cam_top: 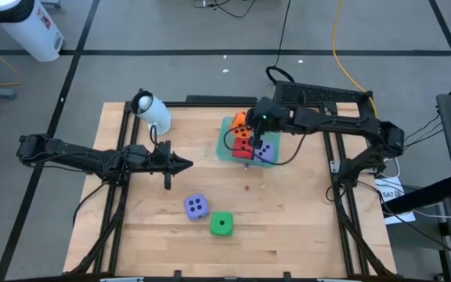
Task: Pick & Place Dice
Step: Put the large orange die into the blue bin
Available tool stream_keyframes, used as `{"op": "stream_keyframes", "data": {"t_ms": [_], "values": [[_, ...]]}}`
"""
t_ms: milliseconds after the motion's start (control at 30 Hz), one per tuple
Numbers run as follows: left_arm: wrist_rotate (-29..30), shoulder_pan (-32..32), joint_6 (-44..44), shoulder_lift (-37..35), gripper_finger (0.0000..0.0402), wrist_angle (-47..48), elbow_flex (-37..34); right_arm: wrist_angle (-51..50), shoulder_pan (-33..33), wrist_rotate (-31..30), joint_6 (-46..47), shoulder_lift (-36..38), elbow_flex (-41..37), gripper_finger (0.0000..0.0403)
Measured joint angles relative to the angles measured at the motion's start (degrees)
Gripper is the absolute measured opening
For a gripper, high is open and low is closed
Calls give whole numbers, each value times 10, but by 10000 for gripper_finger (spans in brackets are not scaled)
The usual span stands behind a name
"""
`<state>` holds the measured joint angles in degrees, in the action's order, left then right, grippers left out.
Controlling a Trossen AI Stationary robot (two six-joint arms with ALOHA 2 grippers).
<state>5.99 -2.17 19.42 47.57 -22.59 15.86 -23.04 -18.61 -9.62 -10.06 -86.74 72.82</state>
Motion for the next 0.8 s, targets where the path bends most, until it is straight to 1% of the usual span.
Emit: {"op": "stream_keyframes", "data": {"t_ms": [100,333,400,533,733,800], "values": [[0,0,-8,0,26,0,0,55,-1,9,-10,-19,3,1],[0,0,-17,0,26,-4,0,94,-14,5,-45,-78,1,1],[0,0,-17,0,26,-3,0,117,-14,-9,-56,-100,3,1],[0,0,-17,0,26,-3,0,119,-9,-35,-85,-143,2,1],[0,0,-17,0,26,-3,0,102,18,-108,-140,-173,2,1],[0,0,-24,0,26,-3,0,98,26,-120,-157,-173,2,1]]}}
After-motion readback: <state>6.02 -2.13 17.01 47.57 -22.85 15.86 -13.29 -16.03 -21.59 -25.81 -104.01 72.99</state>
